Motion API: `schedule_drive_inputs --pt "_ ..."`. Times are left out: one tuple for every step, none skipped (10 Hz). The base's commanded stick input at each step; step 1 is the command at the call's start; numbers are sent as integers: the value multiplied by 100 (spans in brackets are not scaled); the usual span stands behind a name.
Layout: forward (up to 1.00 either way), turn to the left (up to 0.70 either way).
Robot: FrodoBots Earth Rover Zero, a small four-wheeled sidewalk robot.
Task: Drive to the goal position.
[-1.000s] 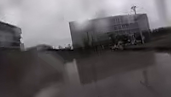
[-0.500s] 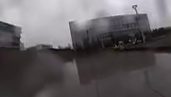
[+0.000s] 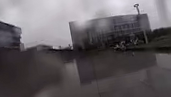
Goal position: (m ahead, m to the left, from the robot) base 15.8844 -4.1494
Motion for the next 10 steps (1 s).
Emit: schedule_drive_inputs --pt "70 0" --pt "70 0" --pt "70 0" --pt "70 0" --pt "70 0" --pt "70 0" --pt "70 0" --pt "70 0" --pt "70 0" --pt "70 0"
